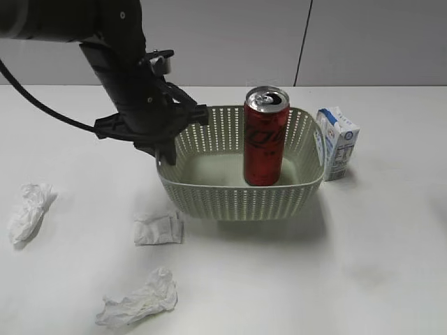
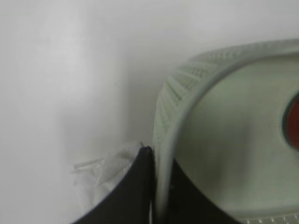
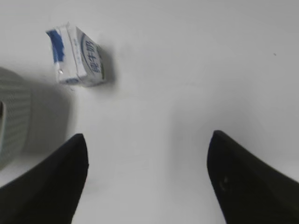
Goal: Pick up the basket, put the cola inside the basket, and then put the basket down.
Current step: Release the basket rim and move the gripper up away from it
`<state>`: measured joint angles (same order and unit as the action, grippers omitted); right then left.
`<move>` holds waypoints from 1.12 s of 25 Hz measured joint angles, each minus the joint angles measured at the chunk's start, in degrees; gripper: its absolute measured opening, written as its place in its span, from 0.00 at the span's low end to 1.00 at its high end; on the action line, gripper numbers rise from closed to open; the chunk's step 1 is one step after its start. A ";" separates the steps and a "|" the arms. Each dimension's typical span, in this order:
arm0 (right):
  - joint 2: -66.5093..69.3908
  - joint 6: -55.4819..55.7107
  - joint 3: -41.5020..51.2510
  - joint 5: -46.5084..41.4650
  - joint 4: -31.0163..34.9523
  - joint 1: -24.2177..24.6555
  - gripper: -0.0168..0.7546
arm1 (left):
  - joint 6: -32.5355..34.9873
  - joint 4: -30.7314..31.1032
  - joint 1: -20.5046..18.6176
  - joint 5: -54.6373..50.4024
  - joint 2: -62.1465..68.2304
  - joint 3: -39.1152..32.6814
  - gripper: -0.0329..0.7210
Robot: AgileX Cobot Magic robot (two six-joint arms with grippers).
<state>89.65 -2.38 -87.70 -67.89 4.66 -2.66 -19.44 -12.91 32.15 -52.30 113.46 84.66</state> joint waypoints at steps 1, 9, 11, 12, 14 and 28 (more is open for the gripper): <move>-2.57 -0.06 2.05 0.00 -0.77 0.21 0.79 | 0.00 -0.30 -0.43 0.49 0.06 0.00 0.04; -23.94 -0.24 20.96 1.80 -1.35 0.35 0.79 | -0.04 -1.43 -3.13 2.64 4.45 0.18 0.04; -29.55 -0.24 25.48 2.74 -1.35 0.35 0.79 | -0.04 -0.83 -3.13 3.44 4.75 0.18 0.04; -31.90 -0.24 27.34 3.49 -1.35 0.35 0.79 | -0.04 -0.64 -3.13 3.88 4.83 0.18 0.04; -37.36 -0.24 31.86 5.12 -1.35 0.35 0.79 | -0.04 -0.45 -3.13 4.32 5.12 0.18 0.04; -65.28 -0.24 57.64 14.04 -1.35 0.35 0.79 | 5.82 -2.66 -4.58 4.94 4.84 0.24 0.90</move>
<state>24.36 -2.61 -30.06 -53.84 3.31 -2.32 -13.62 -15.58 27.57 -47.36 118.30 84.90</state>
